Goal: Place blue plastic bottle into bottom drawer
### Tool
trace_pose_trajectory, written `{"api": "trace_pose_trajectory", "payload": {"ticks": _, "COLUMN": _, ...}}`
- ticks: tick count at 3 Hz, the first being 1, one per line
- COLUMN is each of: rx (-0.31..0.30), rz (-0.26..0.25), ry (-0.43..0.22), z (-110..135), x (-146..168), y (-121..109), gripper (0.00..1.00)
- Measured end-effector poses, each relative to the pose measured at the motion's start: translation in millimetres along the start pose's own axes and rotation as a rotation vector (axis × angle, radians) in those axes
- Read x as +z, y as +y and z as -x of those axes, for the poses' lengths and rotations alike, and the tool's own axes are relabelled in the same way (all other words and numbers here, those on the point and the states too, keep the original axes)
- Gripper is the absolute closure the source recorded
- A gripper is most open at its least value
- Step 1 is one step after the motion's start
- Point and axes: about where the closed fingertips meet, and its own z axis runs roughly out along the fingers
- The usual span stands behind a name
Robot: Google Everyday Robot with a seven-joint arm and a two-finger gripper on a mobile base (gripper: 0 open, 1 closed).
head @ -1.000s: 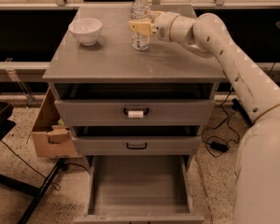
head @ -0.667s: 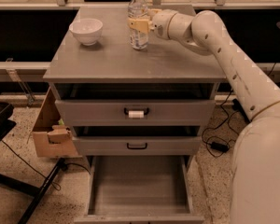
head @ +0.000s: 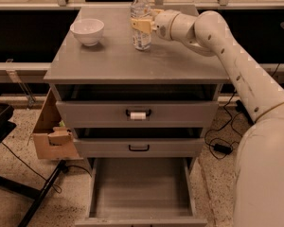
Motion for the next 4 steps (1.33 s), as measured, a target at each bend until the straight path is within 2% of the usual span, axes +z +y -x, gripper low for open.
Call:
{"api": "trace_pose_trajectory", "payload": {"ticks": 1, "rx": -0.035, "rz": 0.016, "ry": 0.025, "z": 18.9, "x": 1.1, "y": 4.2, "gripper": 1.00}}
{"api": "trace_pose_trajectory", "payload": {"ticks": 2, "rx": -0.098, "rz": 0.030, "ry": 0.038, "z": 67.2, "x": -15.1, "y": 21.2, "gripper": 1.00}}
{"api": "trace_pose_trajectory", "payload": {"ticks": 3, "rx": -0.138, "rz": 0.016, "ry": 0.014, "z": 122.8, "x": -49.5, "y": 48.5, "gripper": 1.00}}
{"api": "trace_pose_trajectory", "payload": {"ticks": 4, "rx": -0.108, "rz": -0.068, "ry": -0.064, "z": 170.4, "x": -121.4, "y": 92.5, "gripper": 1.00}}
